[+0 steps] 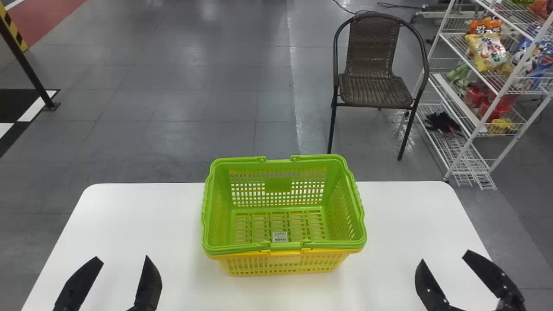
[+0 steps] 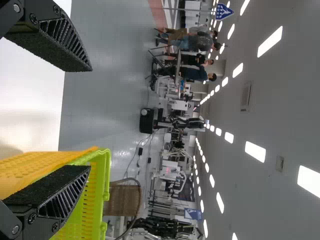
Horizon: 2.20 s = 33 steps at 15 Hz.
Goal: Grasp handle with right gripper to insert into left gripper then lift and swing left to center
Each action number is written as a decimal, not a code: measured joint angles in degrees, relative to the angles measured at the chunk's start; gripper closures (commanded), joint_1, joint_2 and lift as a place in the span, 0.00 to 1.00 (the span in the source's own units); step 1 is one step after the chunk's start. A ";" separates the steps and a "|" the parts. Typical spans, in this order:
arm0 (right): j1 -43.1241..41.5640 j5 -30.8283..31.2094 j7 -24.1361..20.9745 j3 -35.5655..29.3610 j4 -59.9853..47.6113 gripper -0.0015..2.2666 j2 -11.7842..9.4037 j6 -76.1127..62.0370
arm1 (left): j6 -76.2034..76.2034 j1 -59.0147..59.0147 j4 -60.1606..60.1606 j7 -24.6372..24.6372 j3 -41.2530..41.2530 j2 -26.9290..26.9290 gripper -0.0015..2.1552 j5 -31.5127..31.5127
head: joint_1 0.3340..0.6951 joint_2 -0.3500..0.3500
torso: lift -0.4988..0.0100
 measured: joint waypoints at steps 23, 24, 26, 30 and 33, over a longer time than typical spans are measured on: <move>0.53 -0.26 0.03 -0.09 0.09 0.03 -0.43 -0.15 | 29.73 -10.69 -6.88 -10.28 4.34 0.70 0.02 2.48 | 1.00 0.45 | 0.98; 0.54 -0.26 0.02 -0.09 0.09 0.03 -0.47 -0.16 | 34.23 -12.49 -6.93 -11.84 5.48 0.70 0.02 3.68 | 1.00 0.45 | 0.98; 0.59 -0.27 0.01 -0.09 0.09 0.03 -0.53 -0.15 | 41.79 -16.14 -7.01 -13.71 7.36 0.72 0.01 5.22 | 1.00 0.45 | 0.98; 0.69 -0.27 0.09 -0.09 0.10 0.03 -0.47 -0.21 | 56.57 -25.56 -5.63 -19.25 10.03 1.45 0.01 6.01 | 1.00 0.44 | 0.98; 1.09 -0.27 0.09 -0.09 0.10 0.03 -0.39 -0.74 | 67.06 -32.84 -1.89 -23.47 10.74 2.15 0.01 6.05 | 1.00 0.41 | 0.98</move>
